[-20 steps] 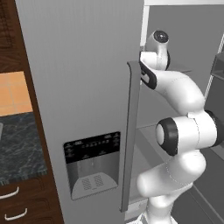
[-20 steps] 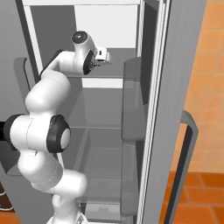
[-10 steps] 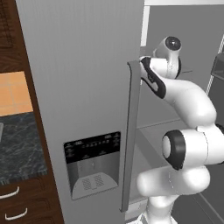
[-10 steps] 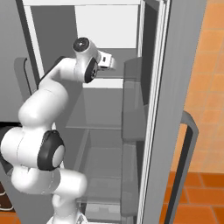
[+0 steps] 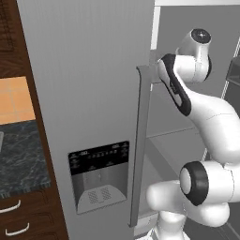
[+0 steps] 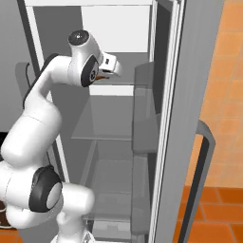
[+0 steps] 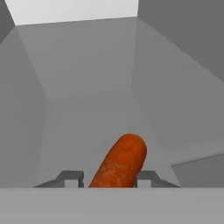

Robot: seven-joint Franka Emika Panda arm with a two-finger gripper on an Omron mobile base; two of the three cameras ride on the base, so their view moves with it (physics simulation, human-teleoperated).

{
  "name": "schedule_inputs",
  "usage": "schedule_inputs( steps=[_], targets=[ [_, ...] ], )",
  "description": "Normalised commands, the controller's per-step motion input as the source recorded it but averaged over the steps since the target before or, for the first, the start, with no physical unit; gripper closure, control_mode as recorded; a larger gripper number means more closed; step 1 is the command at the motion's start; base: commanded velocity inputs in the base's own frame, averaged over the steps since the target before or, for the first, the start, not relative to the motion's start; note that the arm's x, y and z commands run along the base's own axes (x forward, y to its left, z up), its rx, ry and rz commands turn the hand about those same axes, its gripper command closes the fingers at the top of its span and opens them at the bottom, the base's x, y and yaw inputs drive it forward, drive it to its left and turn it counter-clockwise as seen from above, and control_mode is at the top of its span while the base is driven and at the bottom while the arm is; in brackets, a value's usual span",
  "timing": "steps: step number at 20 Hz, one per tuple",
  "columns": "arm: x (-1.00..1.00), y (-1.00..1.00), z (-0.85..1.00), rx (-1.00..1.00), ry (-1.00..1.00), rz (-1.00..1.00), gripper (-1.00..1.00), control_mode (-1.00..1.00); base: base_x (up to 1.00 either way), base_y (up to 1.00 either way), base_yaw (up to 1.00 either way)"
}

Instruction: Place one carrot and one steak in each tupperware on the nearby counter, to pack two identical lunches.

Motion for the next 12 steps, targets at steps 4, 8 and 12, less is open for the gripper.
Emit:
schedule_inputs(
  steps=[4, 8, 12],
  targets=[
    [-1.00, 0.00, -0.12, -0.01, -0.32, 0.00, 1.00, -1.00, 0.00, 0.00, 0.00],
    [-1.00, 0.00, -0.03, 0.00, -0.10, 0.00, 1.00, -1.00, 0.00, 0.00, 0.00],
    [-1.00, 0.00, -0.12, 0.00, 0.00, 0.00, 1.00, -1.00, 0.00, 0.00, 0.00]
  ],
)
